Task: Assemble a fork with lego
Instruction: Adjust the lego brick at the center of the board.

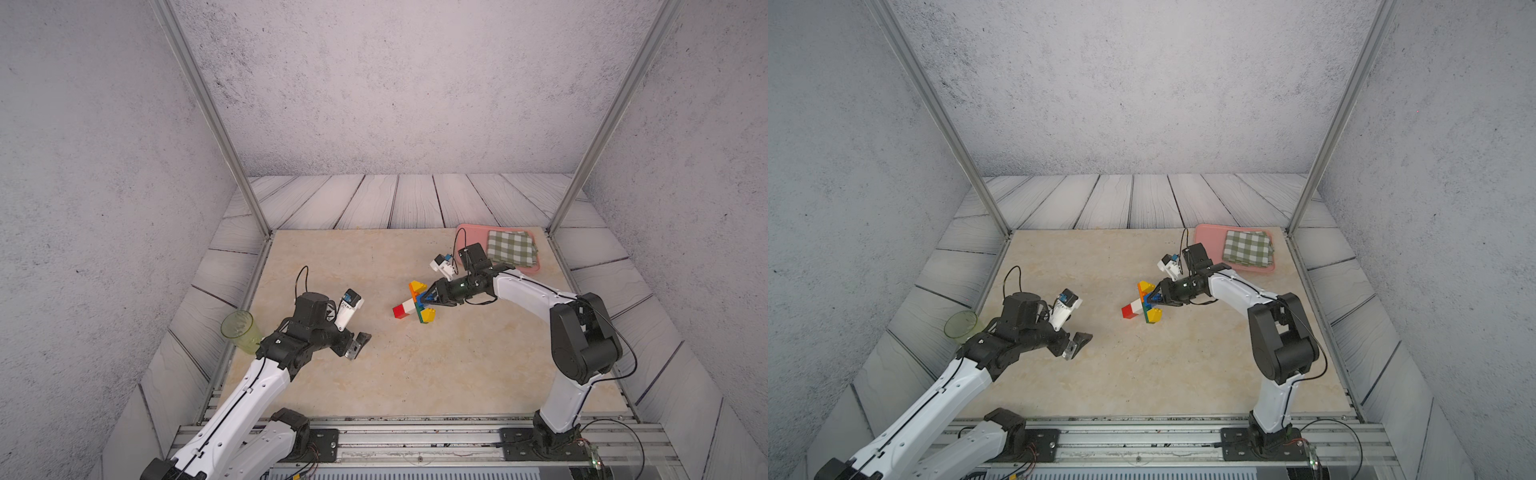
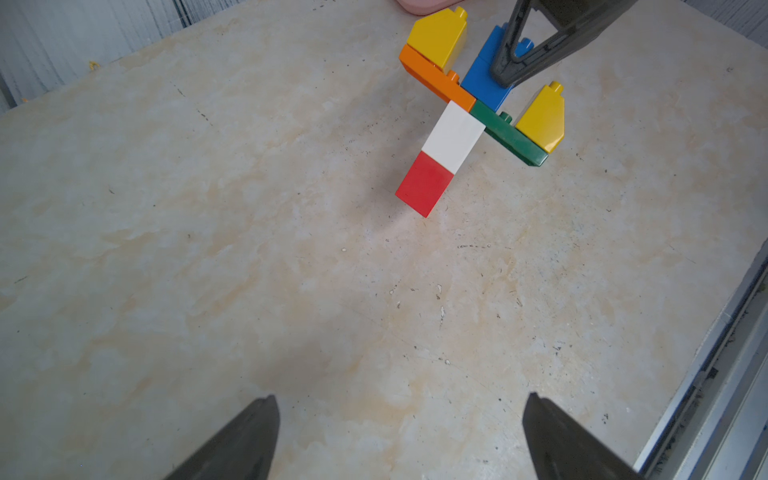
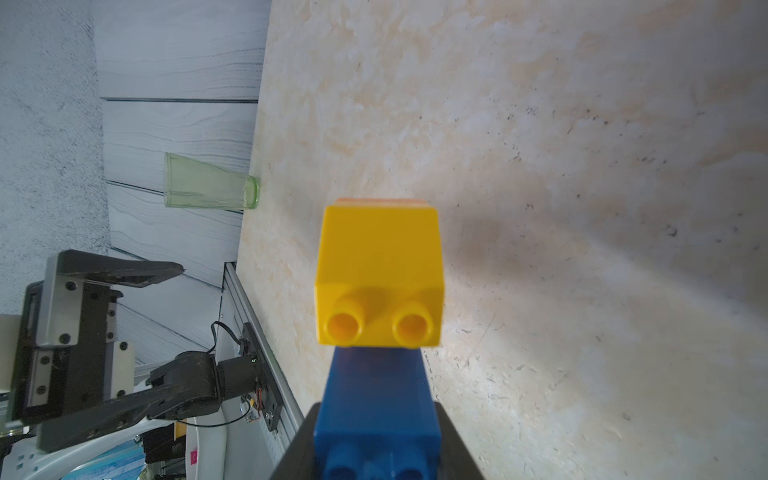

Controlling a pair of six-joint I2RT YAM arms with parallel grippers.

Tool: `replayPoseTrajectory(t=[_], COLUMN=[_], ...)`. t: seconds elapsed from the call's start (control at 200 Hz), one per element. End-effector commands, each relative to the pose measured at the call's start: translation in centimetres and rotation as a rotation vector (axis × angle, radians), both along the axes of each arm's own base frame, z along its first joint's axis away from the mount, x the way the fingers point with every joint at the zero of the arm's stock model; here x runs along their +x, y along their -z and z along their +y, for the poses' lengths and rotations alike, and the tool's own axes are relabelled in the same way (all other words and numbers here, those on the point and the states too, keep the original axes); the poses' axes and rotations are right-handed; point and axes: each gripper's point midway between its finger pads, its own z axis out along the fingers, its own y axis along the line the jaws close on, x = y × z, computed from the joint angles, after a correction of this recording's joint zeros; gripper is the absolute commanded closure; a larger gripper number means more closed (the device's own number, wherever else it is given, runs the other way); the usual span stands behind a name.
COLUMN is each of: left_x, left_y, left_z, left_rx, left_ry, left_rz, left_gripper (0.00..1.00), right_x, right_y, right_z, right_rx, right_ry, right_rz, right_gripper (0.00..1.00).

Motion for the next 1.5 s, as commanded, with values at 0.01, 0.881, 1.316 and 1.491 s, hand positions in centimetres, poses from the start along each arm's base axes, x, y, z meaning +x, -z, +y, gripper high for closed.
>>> replayPoseTrajectory(t=[0.01, 0.881, 1.316, 1.491], left_x=[1.0, 5.9, 5.8, 5.6], left_y=[-1.2, 1.7, 2.5, 2.8], left_z=[-0.9, -2.4, -2.6, -2.5], left_rx=[-0.041, -0.101, -0.103, -0.098], left_ry=[0.000, -0.179, -0.178, -0.180], left_rz=[-0.017, 0.176, 0.204, 0.208], left_gripper=[0.02, 0.02, 0.02, 0.02], right_x=[0.2, 0.2, -0.1, -0.1], right_y=[-2.7, 1.9, 4.5, 5.2], right_z=[0.2, 0.0, -0.2, -0.2], right_rx=[0.085, 0.123, 0.095, 0.098], right_ry=[0.009, 0.057, 0.077, 0.079], right_rz=[-0.035, 0.104, 0.180, 0.205], right_gripper=[1.00, 1.00, 1.00, 0.99])
